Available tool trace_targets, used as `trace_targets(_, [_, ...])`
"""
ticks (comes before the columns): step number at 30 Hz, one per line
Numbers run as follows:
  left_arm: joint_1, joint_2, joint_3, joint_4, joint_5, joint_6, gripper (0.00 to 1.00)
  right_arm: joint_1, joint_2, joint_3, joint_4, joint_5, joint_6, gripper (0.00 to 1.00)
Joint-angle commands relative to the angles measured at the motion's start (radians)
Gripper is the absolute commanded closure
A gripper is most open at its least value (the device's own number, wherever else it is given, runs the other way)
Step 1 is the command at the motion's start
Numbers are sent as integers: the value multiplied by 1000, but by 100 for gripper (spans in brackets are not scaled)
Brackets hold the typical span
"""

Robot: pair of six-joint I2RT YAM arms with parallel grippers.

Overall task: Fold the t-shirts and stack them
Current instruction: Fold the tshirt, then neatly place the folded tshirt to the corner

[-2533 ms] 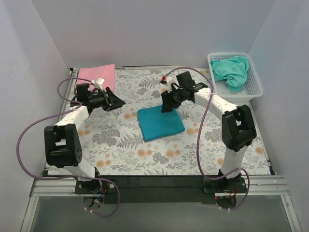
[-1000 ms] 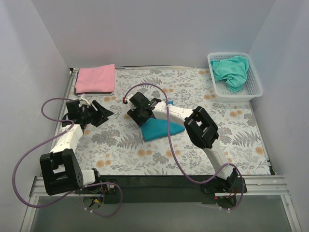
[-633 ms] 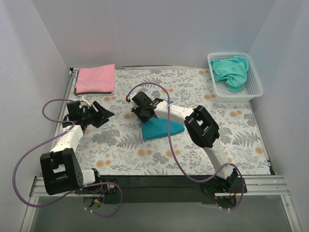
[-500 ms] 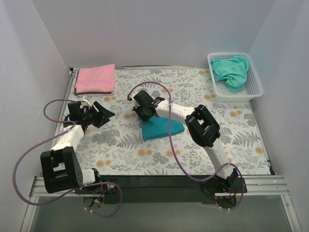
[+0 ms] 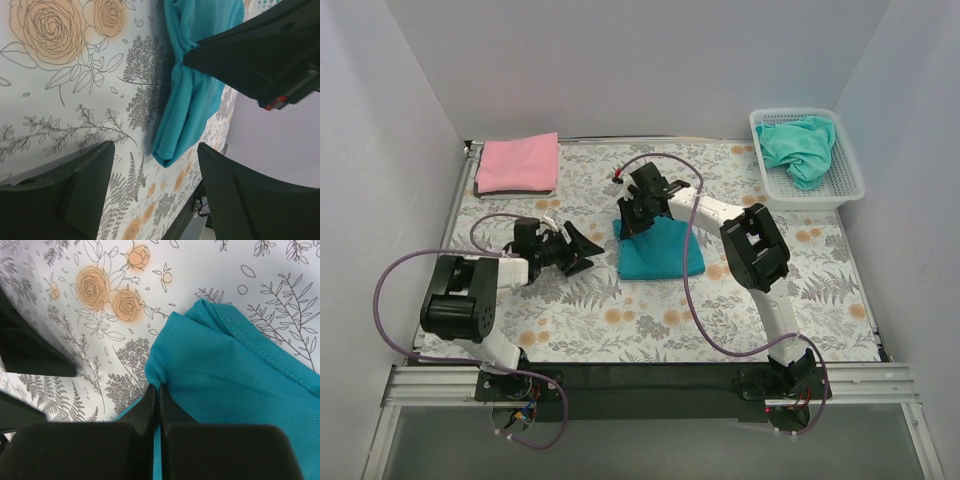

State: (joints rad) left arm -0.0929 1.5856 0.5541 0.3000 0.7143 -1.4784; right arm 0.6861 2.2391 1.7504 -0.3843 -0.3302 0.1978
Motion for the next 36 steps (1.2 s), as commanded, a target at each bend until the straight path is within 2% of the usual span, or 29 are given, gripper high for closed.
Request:
trace_targets(1, [-48, 88, 24, 243, -6, -89, 37, 1, -36, 52, 56, -87, 61, 99])
trace_targets(4, [-91, 192, 40, 384, -1, -169, 35, -8, -22, 63, 64, -93, 78, 99])
trace_targets(10, [-171, 292, 32, 638, -29, -305, 32, -25, -7, 86, 71, -101, 95, 99])
trace_targets(11, [-188, 306, 39, 645, -32, -315, 15, -26, -6, 86, 76, -102, 97, 99])
trace_targets(16, [-228, 353, 72, 593, -117, -319, 16, -36, -6, 86, 85, -101, 120, 99])
trace_targets(23, [-245, 378, 127, 432, -277, -316, 39, -60, 13, 107, 111, -60, 183, 99])
trace_targets(28, [-243, 419, 197, 409, -320, -355, 46, -74, 30, 118, 133, -46, 245, 99])
trace_targets(31, [-245, 448, 228, 419, -320, -365, 59, -77, 36, 110, 150, -41, 282, 99])
trace_targets(32, [-240, 451, 256, 400, -325, -356, 72, -79, 40, 113, 159, -38, 284, 99])
trace_targets(33, [-235, 444, 271, 369, -331, -338, 77, -80, 42, 116, 159, -30, 282, 99])
trace_targets(35, [-219, 424, 323, 262, -338, -287, 94, -88, 42, 127, 160, -12, 269, 83])
trace_targets(36, [-211, 409, 354, 107, -366, -229, 100, -100, 36, 129, 159, 2, 252, 65])
